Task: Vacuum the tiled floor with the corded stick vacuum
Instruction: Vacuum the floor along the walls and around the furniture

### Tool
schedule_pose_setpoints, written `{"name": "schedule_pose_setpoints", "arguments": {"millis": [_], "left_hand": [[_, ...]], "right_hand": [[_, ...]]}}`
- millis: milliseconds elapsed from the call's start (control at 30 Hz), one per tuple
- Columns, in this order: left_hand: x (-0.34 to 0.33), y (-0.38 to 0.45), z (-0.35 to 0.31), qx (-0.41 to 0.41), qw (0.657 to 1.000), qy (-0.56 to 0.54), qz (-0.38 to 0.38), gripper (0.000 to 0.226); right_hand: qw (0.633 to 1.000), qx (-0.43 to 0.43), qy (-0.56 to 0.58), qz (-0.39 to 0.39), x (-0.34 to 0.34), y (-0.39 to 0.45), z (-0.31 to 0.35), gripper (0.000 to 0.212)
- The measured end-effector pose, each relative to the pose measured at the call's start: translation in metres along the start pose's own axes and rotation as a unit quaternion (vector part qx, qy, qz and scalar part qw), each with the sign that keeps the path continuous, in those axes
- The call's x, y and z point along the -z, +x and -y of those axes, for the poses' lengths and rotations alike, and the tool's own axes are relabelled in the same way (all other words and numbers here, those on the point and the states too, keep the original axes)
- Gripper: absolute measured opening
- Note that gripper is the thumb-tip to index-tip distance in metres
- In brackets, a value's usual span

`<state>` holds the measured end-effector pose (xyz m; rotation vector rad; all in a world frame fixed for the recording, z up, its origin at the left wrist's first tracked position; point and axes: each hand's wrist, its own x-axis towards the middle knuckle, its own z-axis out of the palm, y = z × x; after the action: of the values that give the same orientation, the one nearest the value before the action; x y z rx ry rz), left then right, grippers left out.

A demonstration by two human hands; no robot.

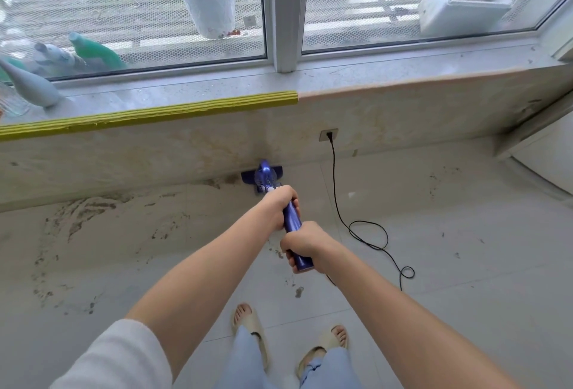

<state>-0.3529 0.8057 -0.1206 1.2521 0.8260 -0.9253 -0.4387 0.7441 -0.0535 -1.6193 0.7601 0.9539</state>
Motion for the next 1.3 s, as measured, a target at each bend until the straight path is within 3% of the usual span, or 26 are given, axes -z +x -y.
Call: {"name": "schedule_pose_setpoints", "arguments": {"millis": [133, 300, 500, 800, 1133, 1300], "left_hand": [[0.010, -0.004, -0.013, -0.003, 0.999, -0.020, 0.027, 0.024], [0.030, -0.009, -0.005, -0.028, 0.985, -0.144, 0.087, 0.022], [0.047, -0.025, -0.012, -0.029, 0.994, -0.083, 0.062, 0.028], [0.101, -0.054, -0.001, -0.008, 0.996, -0.083, 0.032, 0.029], [0.141, -0.036, -0.021, -0.017, 0.998, -0.039, 0.041, 0.026], [0.155, -0.031, -0.027, -0.016, 0.999, -0.014, 0.037, 0.022]], "right_hand": [[1.000, -0.002, 0.000, 0.014, -0.003, 0.002, 0.016, 0.011], [0.999, 0.021, 0.025, 0.014, -0.020, -0.002, 0.016, 0.011], [0.999, 0.021, 0.039, 0.022, -0.042, -0.013, 0.022, 0.015], [0.996, 0.018, 0.051, 0.072, -0.086, -0.044, 0.027, 0.018], [0.992, 0.022, 0.111, 0.049, -0.137, -0.011, 0.041, 0.016], [0.993, 0.023, 0.108, 0.036, -0.152, 0.001, 0.047, 0.033]]}}
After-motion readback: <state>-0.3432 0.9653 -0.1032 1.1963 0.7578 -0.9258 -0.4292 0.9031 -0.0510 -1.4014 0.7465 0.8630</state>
